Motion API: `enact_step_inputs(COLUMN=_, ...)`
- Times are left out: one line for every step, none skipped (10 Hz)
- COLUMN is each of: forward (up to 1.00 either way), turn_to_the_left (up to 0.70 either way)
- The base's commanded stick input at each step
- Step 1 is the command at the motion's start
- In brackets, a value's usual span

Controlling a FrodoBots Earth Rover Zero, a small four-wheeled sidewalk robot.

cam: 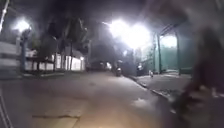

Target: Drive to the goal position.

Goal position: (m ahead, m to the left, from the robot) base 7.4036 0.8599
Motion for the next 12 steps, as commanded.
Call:
enact_step_inputs(forward=0.70, turn_to_the_left=0.00)
enact_step_inputs(forward=0.70, turn_to_the_left=0.00)
enact_step_inputs(forward=0.70, turn_to_the_left=0.00)
enact_step_inputs(forward=0.70, turn_to_the_left=0.00)
enact_step_inputs(forward=0.70, turn_to_the_left=0.00)
enact_step_inputs(forward=0.70, turn_to_the_left=0.00)
enact_step_inputs(forward=0.70, turn_to_the_left=0.00)
enact_step_inputs(forward=0.70, turn_to_the_left=0.00)
enact_step_inputs(forward=0.70, turn_to_the_left=0.00)
enact_step_inputs(forward=0.70, turn_to_the_left=0.00)
enact_step_inputs(forward=0.70, turn_to_the_left=0.00)
enact_step_inputs(forward=0.70, turn_to_the_left=0.00)
